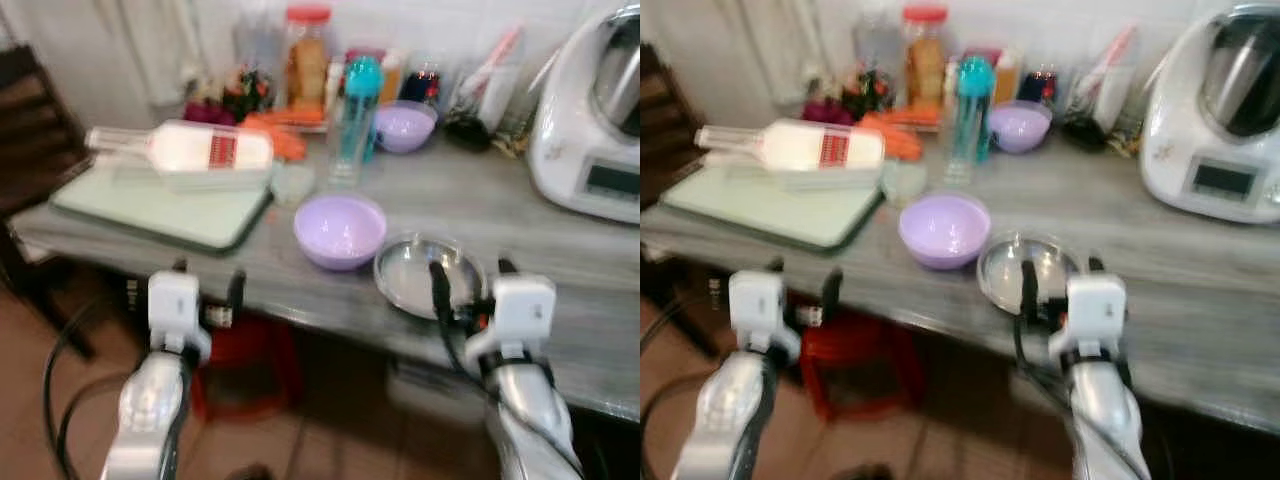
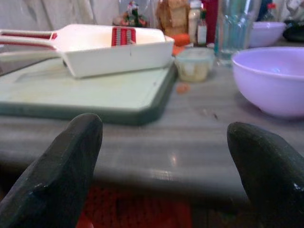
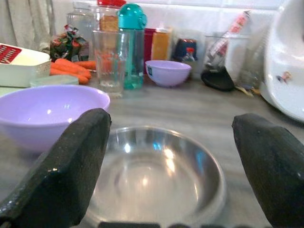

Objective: Setting the table

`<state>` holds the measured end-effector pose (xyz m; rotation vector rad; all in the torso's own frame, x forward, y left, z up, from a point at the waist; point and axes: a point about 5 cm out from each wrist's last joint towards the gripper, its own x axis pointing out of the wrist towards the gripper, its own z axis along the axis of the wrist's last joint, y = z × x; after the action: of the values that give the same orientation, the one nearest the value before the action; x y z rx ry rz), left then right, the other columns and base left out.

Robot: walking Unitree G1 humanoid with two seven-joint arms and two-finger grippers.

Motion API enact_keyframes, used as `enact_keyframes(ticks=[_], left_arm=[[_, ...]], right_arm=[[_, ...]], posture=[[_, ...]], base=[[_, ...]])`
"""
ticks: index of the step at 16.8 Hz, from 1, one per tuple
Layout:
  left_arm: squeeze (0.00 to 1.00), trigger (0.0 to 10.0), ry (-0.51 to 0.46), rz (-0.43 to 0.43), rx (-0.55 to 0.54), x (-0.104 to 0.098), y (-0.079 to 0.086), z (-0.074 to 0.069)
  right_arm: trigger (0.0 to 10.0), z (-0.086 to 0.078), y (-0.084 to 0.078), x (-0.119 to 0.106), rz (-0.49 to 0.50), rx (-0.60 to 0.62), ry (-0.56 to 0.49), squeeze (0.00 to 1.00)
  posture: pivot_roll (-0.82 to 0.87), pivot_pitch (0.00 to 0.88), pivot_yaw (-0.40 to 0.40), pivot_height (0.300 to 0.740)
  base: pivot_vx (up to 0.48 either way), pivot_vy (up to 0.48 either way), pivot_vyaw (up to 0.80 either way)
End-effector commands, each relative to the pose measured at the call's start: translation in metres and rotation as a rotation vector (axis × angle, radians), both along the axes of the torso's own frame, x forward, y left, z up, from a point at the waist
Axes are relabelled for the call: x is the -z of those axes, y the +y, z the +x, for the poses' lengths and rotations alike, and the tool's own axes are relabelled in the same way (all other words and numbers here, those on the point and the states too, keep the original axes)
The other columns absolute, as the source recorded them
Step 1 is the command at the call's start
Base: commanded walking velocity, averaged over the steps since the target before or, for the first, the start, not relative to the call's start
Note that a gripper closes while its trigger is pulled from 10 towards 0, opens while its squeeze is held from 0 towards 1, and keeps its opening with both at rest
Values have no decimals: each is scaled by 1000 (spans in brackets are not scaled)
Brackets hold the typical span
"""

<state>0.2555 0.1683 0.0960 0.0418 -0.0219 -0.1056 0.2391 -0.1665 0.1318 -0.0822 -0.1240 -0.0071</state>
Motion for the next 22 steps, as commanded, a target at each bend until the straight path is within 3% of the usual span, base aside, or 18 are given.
enact_keyframes(ticks=[1,9,22], left_arm=[[0,10000,-20,11,9,-5,-1,6],[0,10000,-15,14,-15,-2,-1,12],[0,10000,0,-13,10,5,-13,13]], right_arm=[[10000,2,-2,-2,10,19,-12,0],[10000,11,2,1,29,-11,-1,0],[10000,12,0,6,41,-2,21,0]], posture=[[-24,0,9,740],[9,0,-11,740],[-12,0,-17,740]], base=[[-319,0,0],[-320,0,0],[-304,0,0]])
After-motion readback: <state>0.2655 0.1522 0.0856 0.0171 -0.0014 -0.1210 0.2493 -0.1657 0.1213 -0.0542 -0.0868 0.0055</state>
